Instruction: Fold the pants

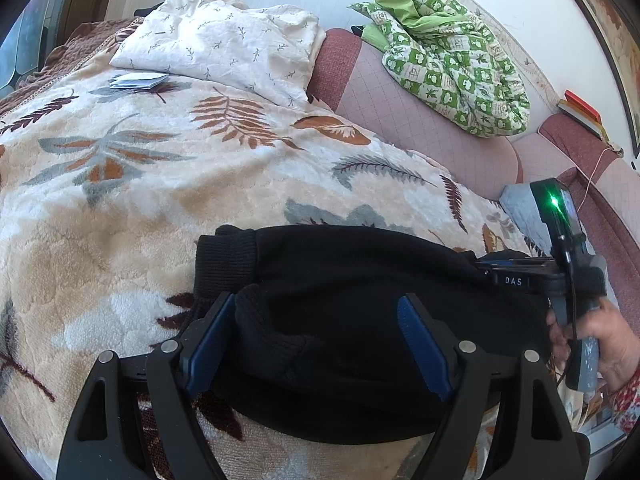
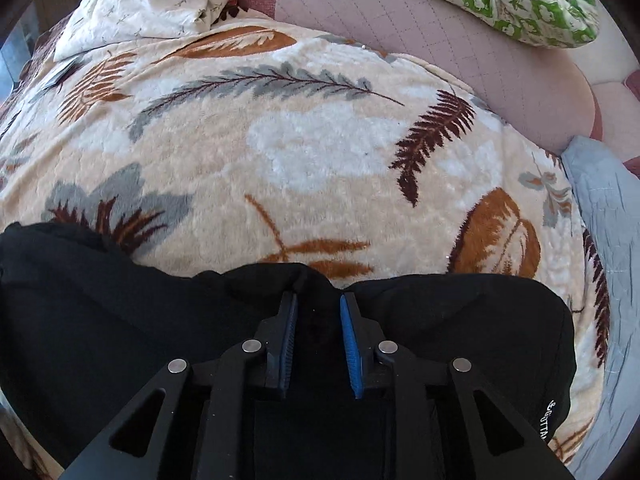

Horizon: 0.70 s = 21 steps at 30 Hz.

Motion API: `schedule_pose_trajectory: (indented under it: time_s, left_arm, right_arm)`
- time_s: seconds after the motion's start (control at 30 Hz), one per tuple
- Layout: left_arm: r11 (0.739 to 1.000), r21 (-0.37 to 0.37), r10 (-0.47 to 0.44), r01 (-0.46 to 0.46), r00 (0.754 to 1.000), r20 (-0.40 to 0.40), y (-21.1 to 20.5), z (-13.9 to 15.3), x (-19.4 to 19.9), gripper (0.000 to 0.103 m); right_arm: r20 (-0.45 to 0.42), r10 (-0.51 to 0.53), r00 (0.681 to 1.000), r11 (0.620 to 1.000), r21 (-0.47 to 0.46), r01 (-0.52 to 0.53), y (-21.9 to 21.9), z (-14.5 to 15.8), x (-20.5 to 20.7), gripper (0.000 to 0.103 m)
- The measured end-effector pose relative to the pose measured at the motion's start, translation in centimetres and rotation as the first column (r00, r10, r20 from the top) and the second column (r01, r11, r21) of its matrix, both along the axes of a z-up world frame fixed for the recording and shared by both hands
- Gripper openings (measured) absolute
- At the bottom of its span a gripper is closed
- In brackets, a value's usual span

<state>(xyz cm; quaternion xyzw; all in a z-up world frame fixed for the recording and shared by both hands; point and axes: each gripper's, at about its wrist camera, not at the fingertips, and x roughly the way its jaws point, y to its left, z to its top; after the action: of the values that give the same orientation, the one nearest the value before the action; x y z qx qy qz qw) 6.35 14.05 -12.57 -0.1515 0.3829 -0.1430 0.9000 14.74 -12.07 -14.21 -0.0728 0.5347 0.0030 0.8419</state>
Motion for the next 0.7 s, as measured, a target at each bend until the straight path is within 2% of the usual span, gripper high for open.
schedule_pose_trajectory:
  time_s: [0.13, 0.27, 0.43, 0.5, 0.63, 0.7]
  left_arm:
    - [1.000, -0.001, 0.000, 0.000, 1.000, -0.001, 0.0, 0.0, 0.0, 0.081]
    - [1.000, -0.002, -0.001, 0.001, 1.000, -0.001, 0.0, 0.0, 0.0, 0.081]
    - [1.000, -0.002, -0.001, 0.001, 1.000, -0.001, 0.0, 0.0, 0.0, 0.081]
    - [1.000, -0.001, -0.001, 0.001, 1.000, -0.001, 0.0, 0.0, 0.0, 0.081]
    - [1.000, -0.002, 0.000, 0.000, 1.000, -0.001, 0.0, 0.0, 0.0, 0.082]
    - [1.000, -0.002, 0.000, 0.000, 1.000, -0.001, 0.0, 0.0, 0.0, 0.082]
  right_arm:
    - [0.038, -0.002, 0.999, 1.000, 0.003, 0.002, -0.2, 0.0, -0.7, 0.025]
    - [0.012, 0.003, 1.000, 1.000, -0.010, -0.003, 0.2, -0.1, 0.6, 0.027]
    - [-0.095, 0.002, 0.995, 1.000, 0.018, -0.001, 0.0, -0.8, 3.6, 0.035]
    - [-0.154, 0.003, 0.988, 0.999, 0.038, 0.003, -0.2, -1.0, 4.6, 0.035]
    - [-0.161, 0.068, 0.985, 0.997, -0.033, -0.074, 1.3, -0.6, 4.6, 0.012]
    - [-0.135, 0.063, 0.989, 0.997, -0.037, -0.069, 1.6, 0.1, 4.9, 0.010]
